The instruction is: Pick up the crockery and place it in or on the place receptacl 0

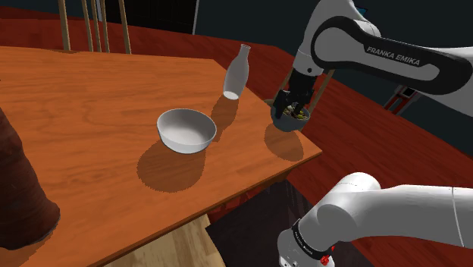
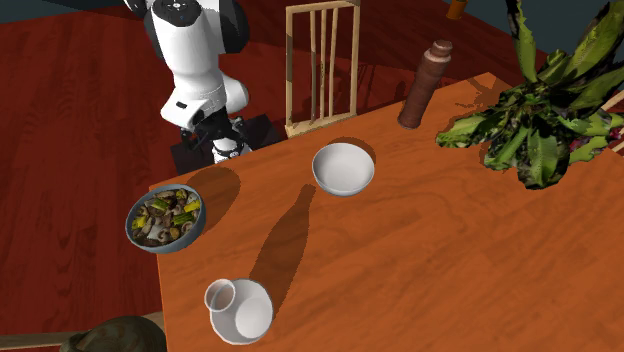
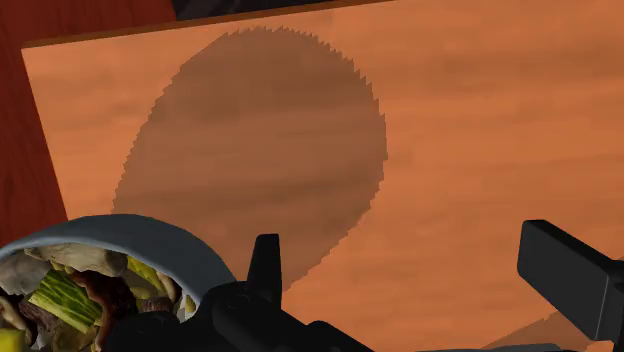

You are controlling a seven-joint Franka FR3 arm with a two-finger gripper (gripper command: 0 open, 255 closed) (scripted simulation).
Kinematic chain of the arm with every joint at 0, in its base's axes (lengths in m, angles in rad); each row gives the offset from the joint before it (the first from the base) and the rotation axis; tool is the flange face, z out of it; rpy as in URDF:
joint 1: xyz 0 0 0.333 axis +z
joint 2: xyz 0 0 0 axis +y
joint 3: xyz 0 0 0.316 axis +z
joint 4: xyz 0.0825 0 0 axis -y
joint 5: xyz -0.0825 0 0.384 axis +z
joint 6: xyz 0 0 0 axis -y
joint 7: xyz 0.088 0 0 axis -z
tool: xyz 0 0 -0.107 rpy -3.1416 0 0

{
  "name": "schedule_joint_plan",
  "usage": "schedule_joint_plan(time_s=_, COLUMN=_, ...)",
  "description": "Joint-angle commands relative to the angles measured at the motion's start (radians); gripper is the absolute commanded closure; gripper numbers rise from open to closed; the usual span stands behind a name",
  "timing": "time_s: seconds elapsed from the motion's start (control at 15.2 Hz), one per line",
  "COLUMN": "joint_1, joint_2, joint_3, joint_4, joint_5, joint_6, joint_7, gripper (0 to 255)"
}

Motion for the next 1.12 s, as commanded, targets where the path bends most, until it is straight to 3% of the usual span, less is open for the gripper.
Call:
schedule_joint_plan(time_s=0.0, joint_1=0.0, joint_2=0.0, joint_3=0.0, joint_4=0.0, joint_5=0.0, joint_6=0.0, joint_7=0.0, gripper=0)
schedule_joint_plan(time_s=1.06, joint_1=0.166, joint_2=0.339, joint_3=0.082, joint_4=0.079, joint_5=0.311, joint_6=0.341, joint_7=0.088, gripper=0)
